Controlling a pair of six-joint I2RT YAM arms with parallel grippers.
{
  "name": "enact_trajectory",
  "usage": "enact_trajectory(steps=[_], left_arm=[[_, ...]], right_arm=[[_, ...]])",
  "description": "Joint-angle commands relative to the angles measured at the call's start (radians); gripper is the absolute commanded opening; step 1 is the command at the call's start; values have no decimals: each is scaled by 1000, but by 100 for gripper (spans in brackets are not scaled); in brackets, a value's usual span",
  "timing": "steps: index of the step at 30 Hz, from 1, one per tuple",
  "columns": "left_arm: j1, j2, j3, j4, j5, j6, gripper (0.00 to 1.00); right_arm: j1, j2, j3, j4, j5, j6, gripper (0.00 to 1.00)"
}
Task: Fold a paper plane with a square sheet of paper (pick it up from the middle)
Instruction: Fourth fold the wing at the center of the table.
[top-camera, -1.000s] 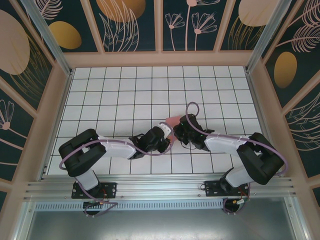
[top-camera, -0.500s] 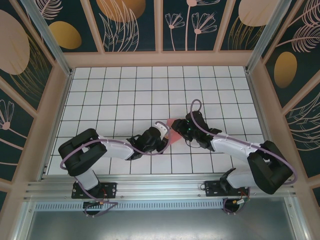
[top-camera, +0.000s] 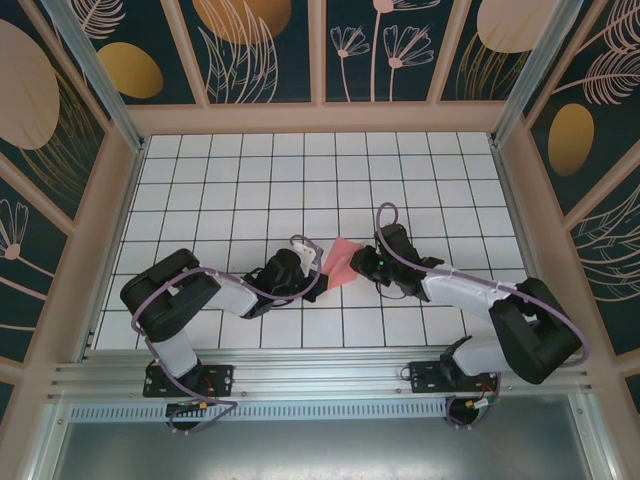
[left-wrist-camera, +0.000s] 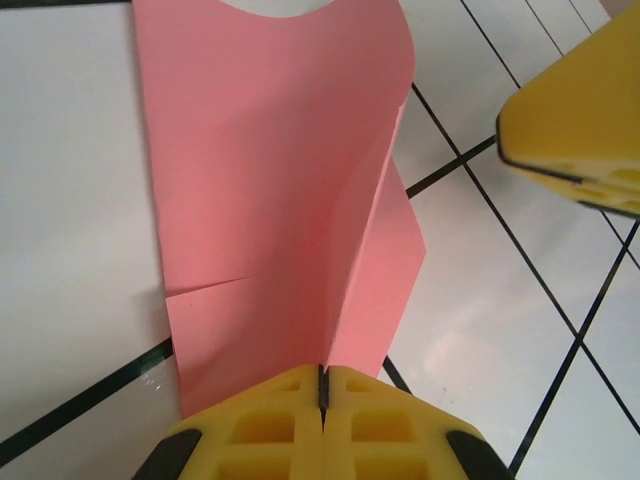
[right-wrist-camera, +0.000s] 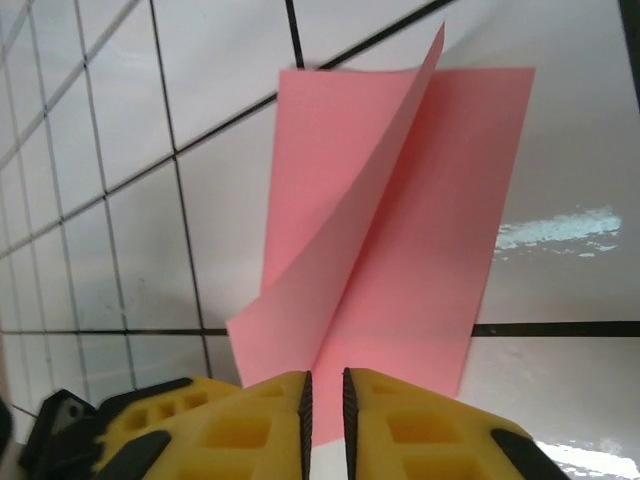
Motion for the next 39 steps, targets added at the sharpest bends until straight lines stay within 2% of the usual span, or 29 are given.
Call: enact_trajectory(steps=[1,8,15,20,33,39], left_arm=[[12,14,-26,90,35,-61,0],[53,8,-63,167,80,-115,0],[69,14,-71,181,110,-131,0],[84,23,-70,173,124,-139,0],[124,70,-70,224,203,-183,0],[142,44,-58,155,186,-146,0]], right_arm=[[11,52,35,18,-32,-36,15],[15,124,49,66,-71,-46,14],[31,213,110,87,-114,-65,8],[33,280,124,59,-91,-67,6],[32,317,122,14,-54,-102,6],[28,320,122,8,-53,-128,6]])
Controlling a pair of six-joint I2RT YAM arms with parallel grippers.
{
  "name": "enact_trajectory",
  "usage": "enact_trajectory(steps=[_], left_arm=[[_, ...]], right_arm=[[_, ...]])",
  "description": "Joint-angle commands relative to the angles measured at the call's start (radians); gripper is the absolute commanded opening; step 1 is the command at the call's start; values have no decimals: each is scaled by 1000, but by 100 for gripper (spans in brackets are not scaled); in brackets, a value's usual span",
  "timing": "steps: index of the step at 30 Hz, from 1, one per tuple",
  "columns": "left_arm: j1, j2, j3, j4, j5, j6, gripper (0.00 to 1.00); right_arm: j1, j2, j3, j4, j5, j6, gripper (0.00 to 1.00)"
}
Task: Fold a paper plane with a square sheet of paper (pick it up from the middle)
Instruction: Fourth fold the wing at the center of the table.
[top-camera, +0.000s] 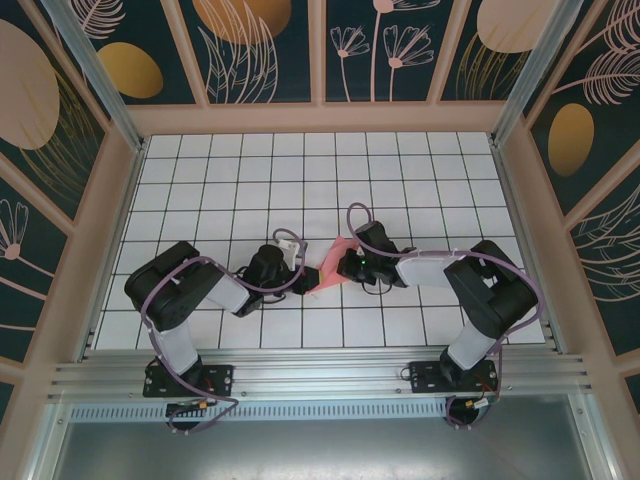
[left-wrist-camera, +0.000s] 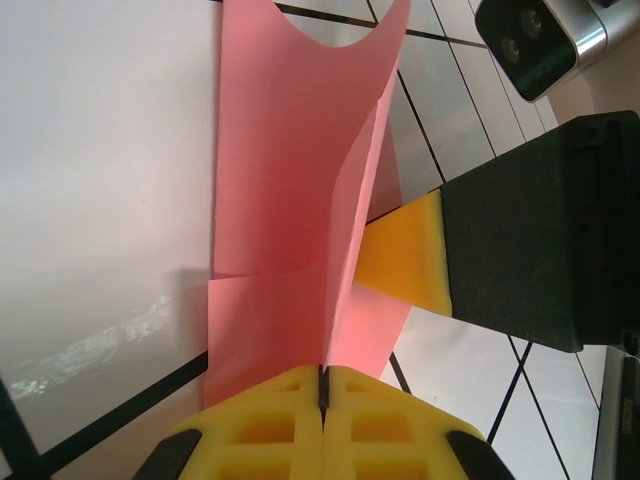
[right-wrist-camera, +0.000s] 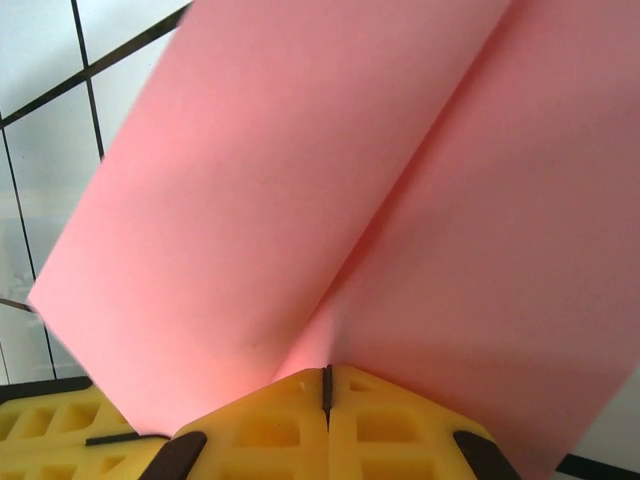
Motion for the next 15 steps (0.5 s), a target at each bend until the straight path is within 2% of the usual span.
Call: enact_trajectory(steps=[1,7,15], left_arm=[[11,-13,6,-36,1,26,0],[11,-8,20,-58,12,51,0],[11,-32,69,-173,16,119,0]], right_arm=[[-2,32,6,-54,30,-37,6],[-2,50,18,-55,17,-59,6],[-7,66,26,-61,10,-80,6]])
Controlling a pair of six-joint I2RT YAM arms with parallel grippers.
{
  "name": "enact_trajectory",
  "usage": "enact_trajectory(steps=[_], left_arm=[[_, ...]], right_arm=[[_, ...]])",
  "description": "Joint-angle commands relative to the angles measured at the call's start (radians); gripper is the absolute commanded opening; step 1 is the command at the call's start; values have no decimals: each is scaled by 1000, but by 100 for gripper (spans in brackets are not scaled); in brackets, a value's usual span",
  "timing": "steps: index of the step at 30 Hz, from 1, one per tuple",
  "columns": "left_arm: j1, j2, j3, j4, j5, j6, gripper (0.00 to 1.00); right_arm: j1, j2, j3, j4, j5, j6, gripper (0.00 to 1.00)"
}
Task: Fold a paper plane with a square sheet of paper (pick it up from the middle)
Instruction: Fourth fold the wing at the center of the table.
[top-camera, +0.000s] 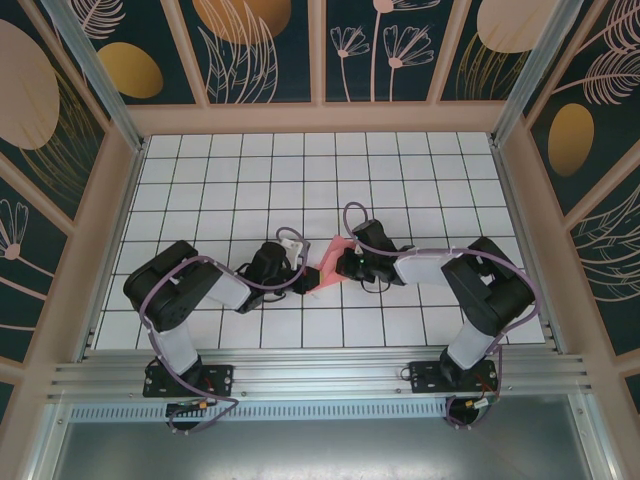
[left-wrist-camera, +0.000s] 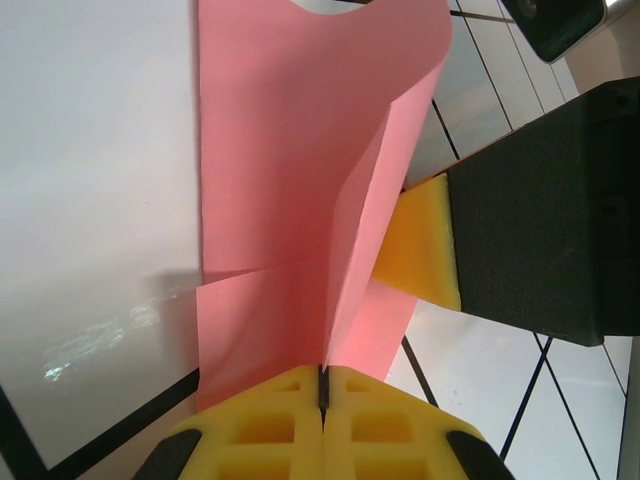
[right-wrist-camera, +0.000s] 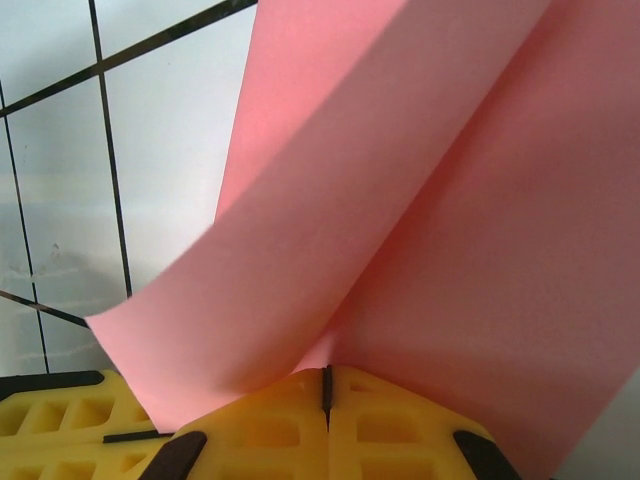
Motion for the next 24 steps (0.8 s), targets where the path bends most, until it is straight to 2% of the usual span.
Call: enact_trajectory(steps=[1,9,19,24], left_arm=[[10,-27,33,-81,12,55,0],[16,-23,76,-148,43,68,0],[61,-6,86,-139,137,29,0],[68,6,90,-148,139,39,0]], right_arm=[[-7,44,3,-62,17,-32,6],[-21,41,7,-78,8,-84,6],[-32,45,12,-87,-8,-119,6],[-33,46,16,-87,-15,-122,6]])
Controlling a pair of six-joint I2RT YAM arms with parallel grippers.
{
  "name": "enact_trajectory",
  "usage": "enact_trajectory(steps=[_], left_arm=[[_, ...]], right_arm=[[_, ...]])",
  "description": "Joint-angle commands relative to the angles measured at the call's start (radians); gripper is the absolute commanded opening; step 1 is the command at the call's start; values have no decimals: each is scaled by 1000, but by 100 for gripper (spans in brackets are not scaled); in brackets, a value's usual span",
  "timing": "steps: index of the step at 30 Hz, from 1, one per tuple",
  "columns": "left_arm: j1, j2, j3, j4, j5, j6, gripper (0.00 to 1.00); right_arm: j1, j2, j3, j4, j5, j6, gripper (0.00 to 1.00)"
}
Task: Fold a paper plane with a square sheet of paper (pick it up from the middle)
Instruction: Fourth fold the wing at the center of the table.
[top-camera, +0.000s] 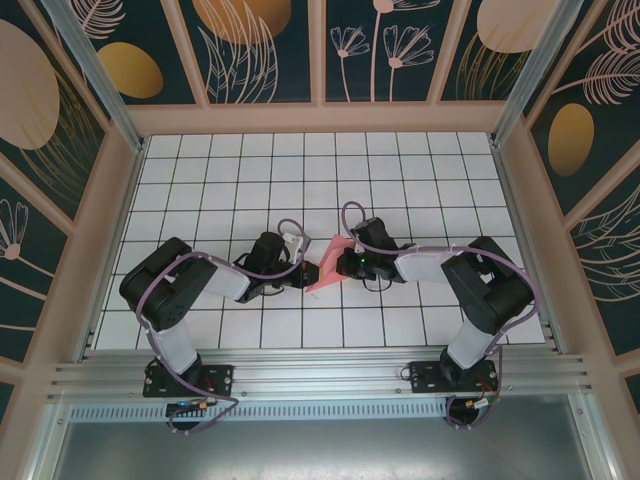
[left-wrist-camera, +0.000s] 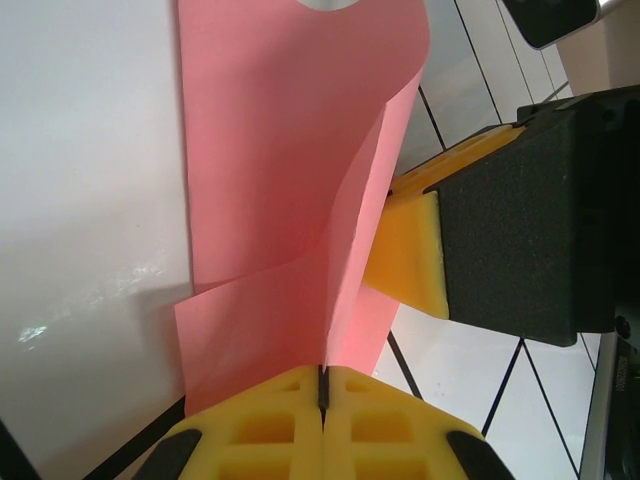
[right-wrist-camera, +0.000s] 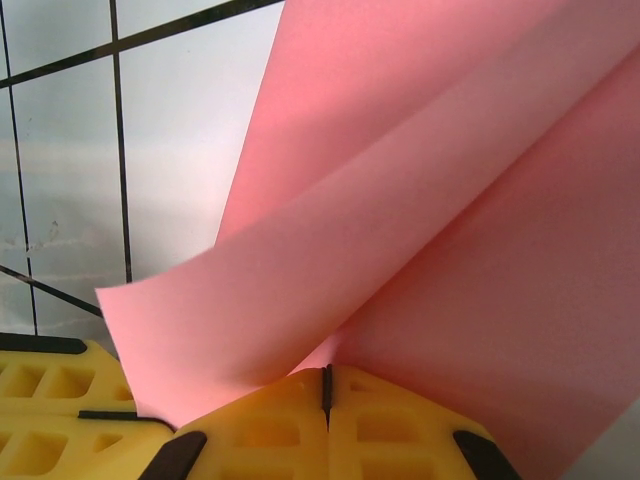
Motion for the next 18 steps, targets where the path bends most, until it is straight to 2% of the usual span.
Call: enact_trajectory(steps=[1,10,18], left_arm=[[20,13,20,-13,8,4,0],[31,78,42,-4,46,10,0],[34,87,59,-37,30,38,0]], right_arm=[[-11,37,3,-77,26,-29,6],[-10,30,8,-78,24,-29,6],[-10,27,14,-85,20,-30,7]])
